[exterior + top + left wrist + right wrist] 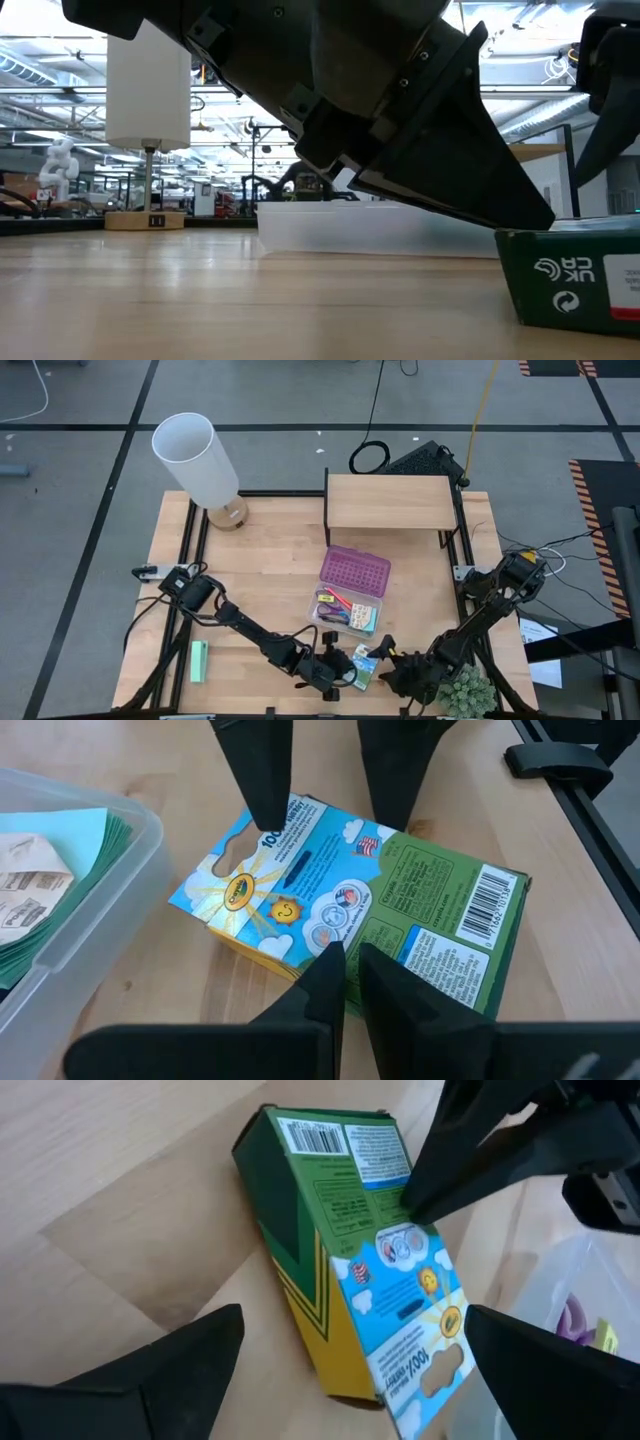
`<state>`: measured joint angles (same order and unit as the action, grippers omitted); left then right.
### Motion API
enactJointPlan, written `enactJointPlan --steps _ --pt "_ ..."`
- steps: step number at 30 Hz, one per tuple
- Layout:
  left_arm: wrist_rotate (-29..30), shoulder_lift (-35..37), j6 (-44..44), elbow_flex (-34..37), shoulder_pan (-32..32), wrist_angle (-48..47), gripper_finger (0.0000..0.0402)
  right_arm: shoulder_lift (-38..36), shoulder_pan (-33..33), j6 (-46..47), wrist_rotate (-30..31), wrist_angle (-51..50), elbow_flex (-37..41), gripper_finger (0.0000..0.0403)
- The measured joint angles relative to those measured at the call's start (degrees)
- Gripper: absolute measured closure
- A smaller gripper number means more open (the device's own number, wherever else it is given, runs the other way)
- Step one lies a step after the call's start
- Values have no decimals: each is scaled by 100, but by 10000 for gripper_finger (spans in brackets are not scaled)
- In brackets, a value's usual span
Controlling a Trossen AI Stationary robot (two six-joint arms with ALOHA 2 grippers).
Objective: Pack school essentials
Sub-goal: Put the yellow crayon box into the purple supply box
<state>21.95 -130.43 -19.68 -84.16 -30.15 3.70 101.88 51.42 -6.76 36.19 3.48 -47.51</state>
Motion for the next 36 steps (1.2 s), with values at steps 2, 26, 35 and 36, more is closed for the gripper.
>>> enactJointPlan --steps 2,26,35,36 --pt "-2 -1 -2 0 0 -2 366 -2 -4 -135 25 -2 0 25" --pt "40 -2 -63 11 -28 -78 366 18 -14 -3393 880 326 26 26" --pt "64 0 -213 9 -28 -186 366 156 -9 -3665 888 615 20 32" --pt "64 0 -216 9 -28 -186 366 236 -9 -3743 887 622 20 37"
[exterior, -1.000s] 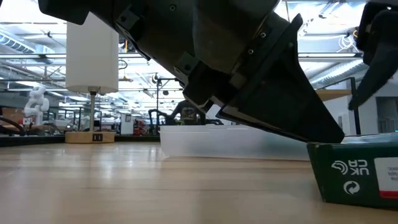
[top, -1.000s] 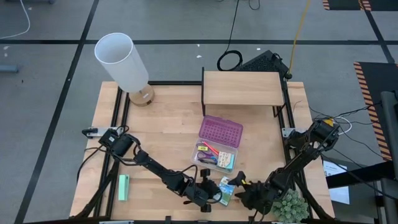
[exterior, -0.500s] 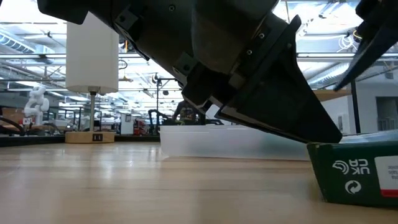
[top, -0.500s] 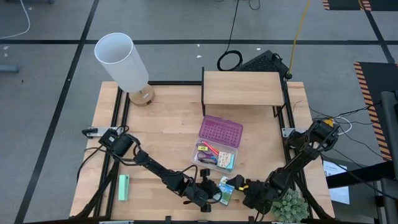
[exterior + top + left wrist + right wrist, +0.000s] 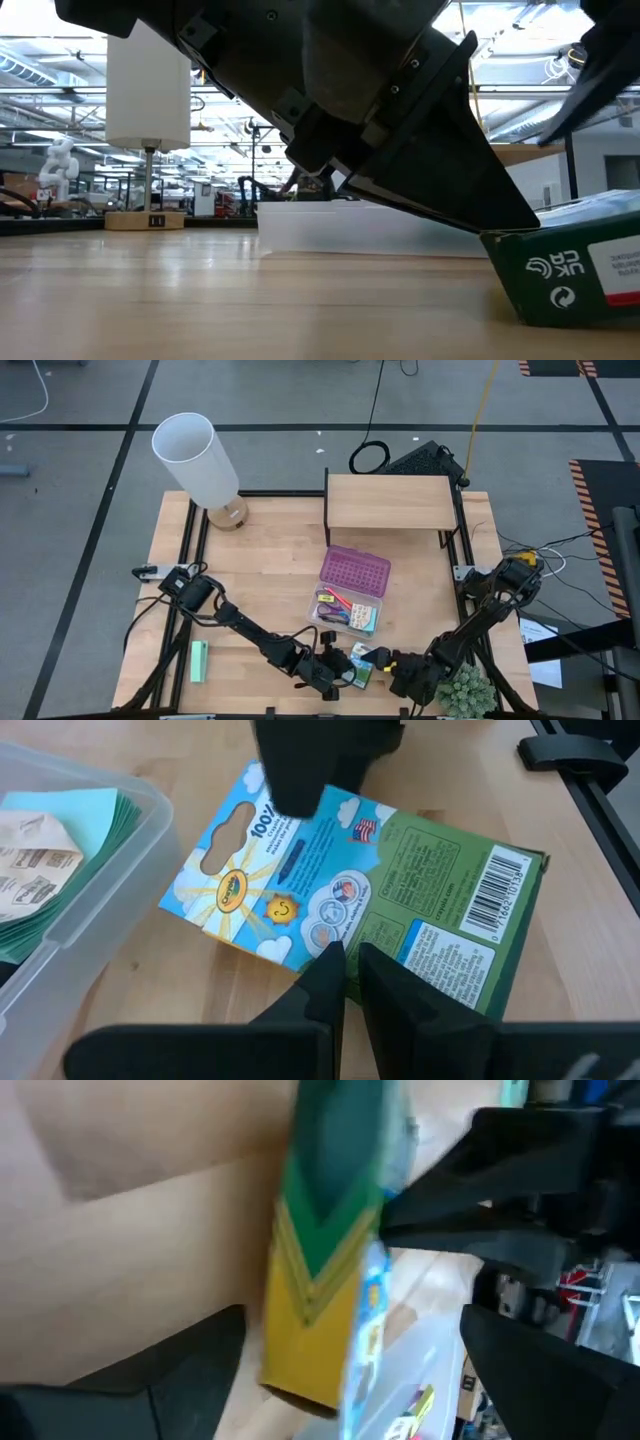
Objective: Pack school essentials
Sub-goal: Put the yellow crayon box into the purple supply box
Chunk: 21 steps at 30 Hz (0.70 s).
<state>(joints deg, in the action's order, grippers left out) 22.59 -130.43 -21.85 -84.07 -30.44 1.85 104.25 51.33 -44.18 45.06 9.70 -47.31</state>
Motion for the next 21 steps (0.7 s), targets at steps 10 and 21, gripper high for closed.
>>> enactJointPlan --steps 10,21 --pt "7 0 -98 2 0 -28 366 295 0 -512 299 684 -19 118" --pt "2 52 -77 11 0 -24 366 282 0 -462 306 640 -13 197"
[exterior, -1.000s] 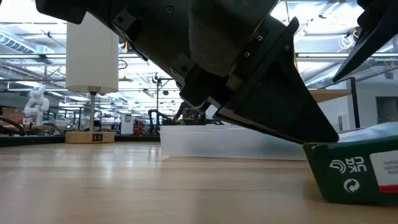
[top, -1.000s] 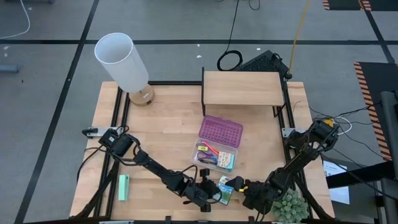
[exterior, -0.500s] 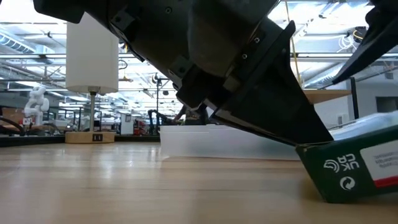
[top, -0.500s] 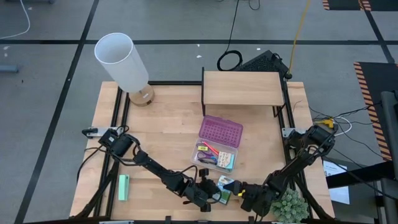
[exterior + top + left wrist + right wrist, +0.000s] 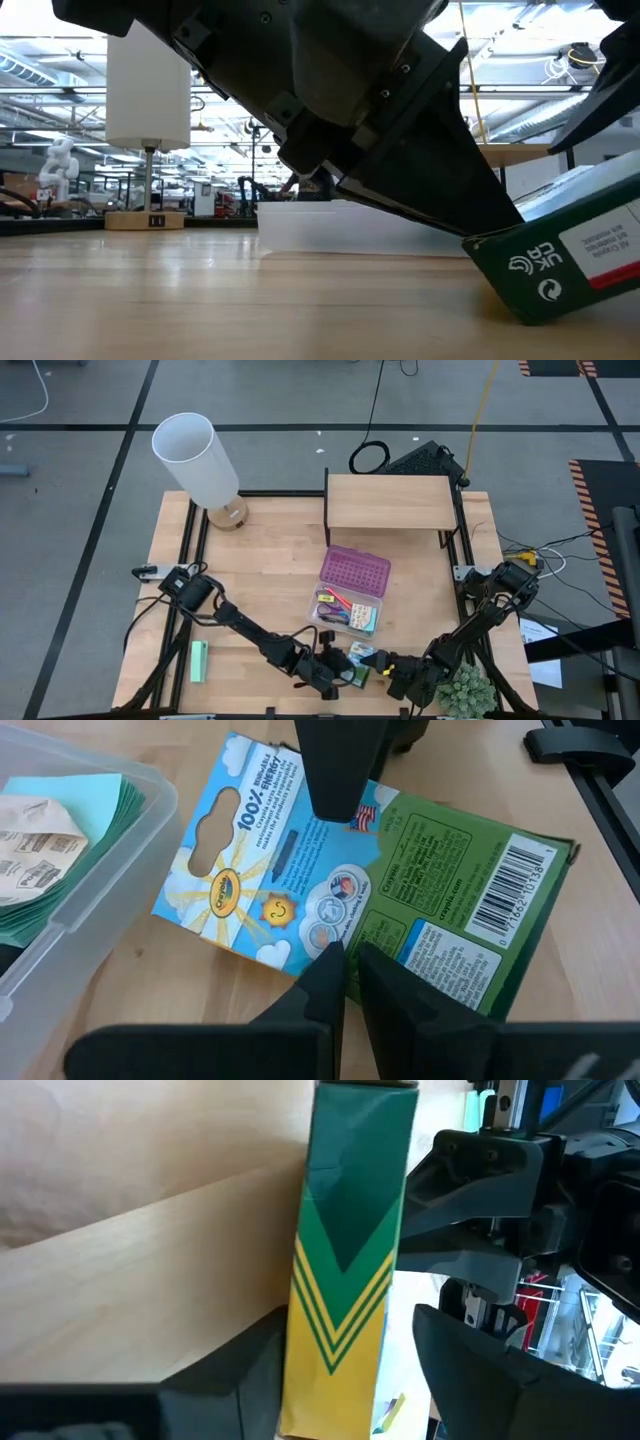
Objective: Pack school essentials
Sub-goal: Put the yellow crayon box into the purple supply box
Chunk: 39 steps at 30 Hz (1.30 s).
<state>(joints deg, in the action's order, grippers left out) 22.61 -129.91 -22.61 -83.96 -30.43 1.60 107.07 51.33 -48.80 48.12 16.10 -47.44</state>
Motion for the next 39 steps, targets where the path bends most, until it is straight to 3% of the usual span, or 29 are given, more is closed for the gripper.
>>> enactJointPlan --steps 16,35,39 --pt "396 203 195 17 -151 -21 366 2 0 140 -13 -11 4 300" --pt "468 412 440 2 -181 260 366 2 -1 158 -33 -9 9 296" --pt "920 786 649 -11 -325 179 366 4 -2 153 -32 39 11 296"
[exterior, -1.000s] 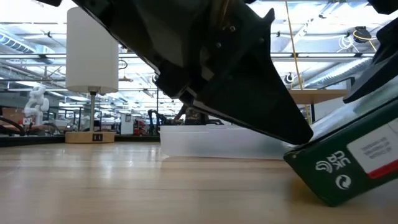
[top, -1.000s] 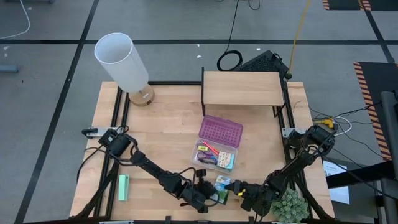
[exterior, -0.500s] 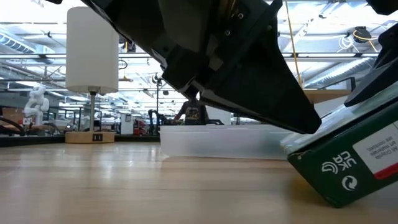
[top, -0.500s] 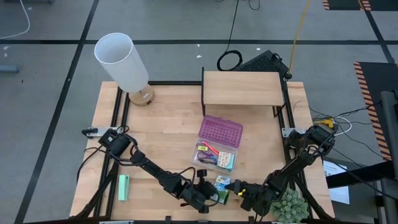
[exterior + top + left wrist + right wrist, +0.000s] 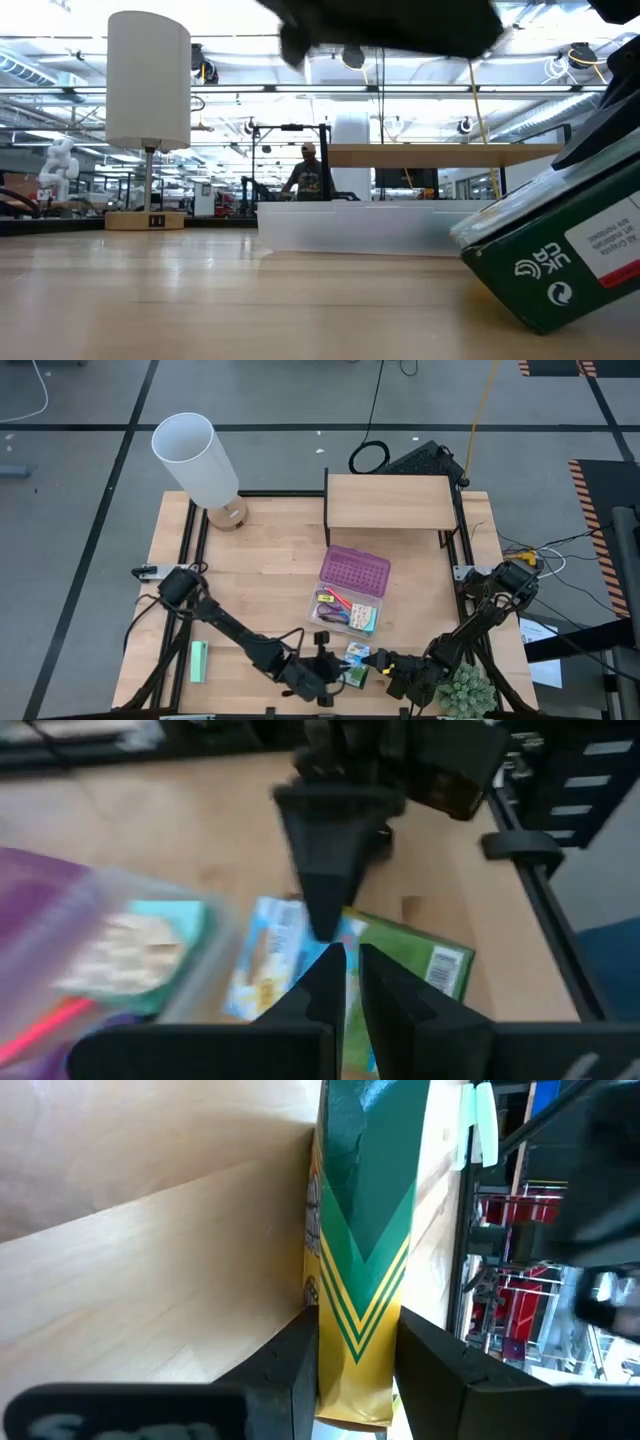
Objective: Pack school essentials
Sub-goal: Put the yellow crayon box into the purple supply box
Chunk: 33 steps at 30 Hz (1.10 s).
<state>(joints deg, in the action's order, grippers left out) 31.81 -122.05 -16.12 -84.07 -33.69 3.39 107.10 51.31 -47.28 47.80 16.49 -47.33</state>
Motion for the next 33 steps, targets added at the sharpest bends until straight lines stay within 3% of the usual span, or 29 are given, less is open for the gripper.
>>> enactJointPlan --steps 6,15,25,33 --pt "1102 427 -303 0 -279 -1016 366 -10 -2 -57 -6 315 10 296" --pt "2211 585 -1957 0 -615 -2575 366 -267 -16 -325 467 568 13 296" --pt "2482 587 -2955 0 -695 -3421 366 -1305 -223 5 1230 615 11 296" --pt "2613 916 -4142 0 -693 -5535 366 -2702 -692 1953 1223 683 4 296"
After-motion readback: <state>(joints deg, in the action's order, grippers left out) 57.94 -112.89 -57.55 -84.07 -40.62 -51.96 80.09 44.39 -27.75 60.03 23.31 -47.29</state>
